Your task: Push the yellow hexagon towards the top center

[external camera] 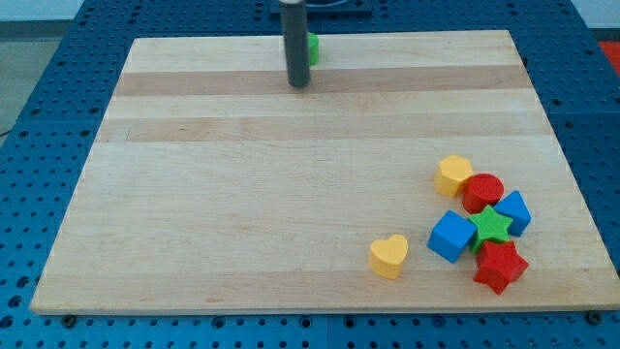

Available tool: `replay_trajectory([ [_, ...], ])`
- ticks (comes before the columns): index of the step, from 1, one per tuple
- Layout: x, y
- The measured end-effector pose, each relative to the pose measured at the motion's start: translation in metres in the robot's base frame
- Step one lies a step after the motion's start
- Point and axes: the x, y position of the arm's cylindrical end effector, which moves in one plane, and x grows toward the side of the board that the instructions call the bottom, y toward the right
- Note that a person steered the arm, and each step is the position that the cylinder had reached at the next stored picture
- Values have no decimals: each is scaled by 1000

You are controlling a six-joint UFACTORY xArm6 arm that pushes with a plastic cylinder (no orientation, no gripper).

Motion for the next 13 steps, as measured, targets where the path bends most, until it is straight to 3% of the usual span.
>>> replay_trajectory([
  [2,58,183],
  [4,148,213],
  [6,154,115],
  [7,193,107],
  [8,204,66],
  [9,166,61],
  [11,139,106],
  [12,77,48],
  [13,90,52],
])
